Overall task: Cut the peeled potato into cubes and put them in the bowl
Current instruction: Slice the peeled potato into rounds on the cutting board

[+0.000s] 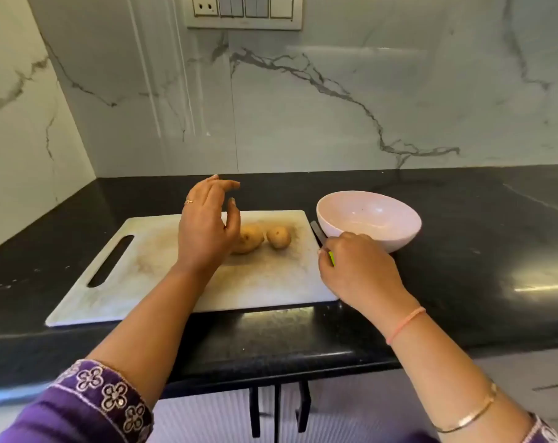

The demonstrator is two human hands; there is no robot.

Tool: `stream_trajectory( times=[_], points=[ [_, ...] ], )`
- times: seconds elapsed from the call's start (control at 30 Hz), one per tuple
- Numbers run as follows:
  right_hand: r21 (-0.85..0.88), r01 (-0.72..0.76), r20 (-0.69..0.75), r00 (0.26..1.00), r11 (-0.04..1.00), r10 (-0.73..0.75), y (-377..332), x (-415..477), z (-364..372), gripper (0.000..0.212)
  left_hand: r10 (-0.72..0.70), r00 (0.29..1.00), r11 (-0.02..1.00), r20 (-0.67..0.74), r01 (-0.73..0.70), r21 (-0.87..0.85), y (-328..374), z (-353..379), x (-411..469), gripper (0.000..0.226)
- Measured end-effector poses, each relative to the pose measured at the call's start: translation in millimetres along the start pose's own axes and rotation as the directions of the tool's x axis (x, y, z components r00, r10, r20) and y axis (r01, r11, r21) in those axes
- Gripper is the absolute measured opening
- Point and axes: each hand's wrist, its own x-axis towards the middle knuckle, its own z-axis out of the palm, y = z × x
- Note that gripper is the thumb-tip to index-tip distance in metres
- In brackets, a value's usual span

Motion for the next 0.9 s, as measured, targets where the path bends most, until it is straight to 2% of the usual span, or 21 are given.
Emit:
stream_trajectory(
  times=[0.1, 0.2, 0.27, 0.5, 0.63, 0.9],
  points=[
    [-0.045, -0.078, -0.043, 0.996, 0.996, 0.076, 10.9, -7.3, 3.4, 0.029, 0.000, 1.000, 1.000, -0.013, 0.000, -0.002, 2.1, 1.0, -4.0, 0.025],
    [-0.103, -0.182, 0.075, 0.979, 0.978, 0.190, 13.1, -10.5, 7.9, 0.026, -0.008, 1.000, 1.000, 0.007, 0.008, 0.002, 4.9, 2.4, -6.4, 0.024],
    [-0.144, -0.201, 0.128, 0.967, 0.969, 0.219, 12.5, -11.2, 10.6, 0.026, -0.005, 1.000, 1.000, 0.009, 0.005, 0.011, 4.3, 1.8, -5.2, 0.024],
    [-0.261, -0.188, 0.183, 0.953, 0.947, 0.240, 4.9, -6.2, 15.1, 0.031, -0.034, 0.999, 0.999, 0.035, 0.032, 0.041, 5.7, 1.5, -4.4, 0.022],
    [-0.327, -0.115, 0.184, 0.966, 0.938, 0.182, 2.8, -5.8, 19.9, 0.035, -0.061, 0.997, 0.997, 0.050, 0.058, 0.055, 5.0, 0.7, -6.4, 0.022],
    [-0.276, -0.051, 0.135, 0.987, 0.960, 0.091, 5.7, -3.4, 22.9, 0.040, -0.107, 0.992, 0.993, 0.062, 0.104, 0.054, 2.8, -2.9, -4.0, 0.021]
  ],
)
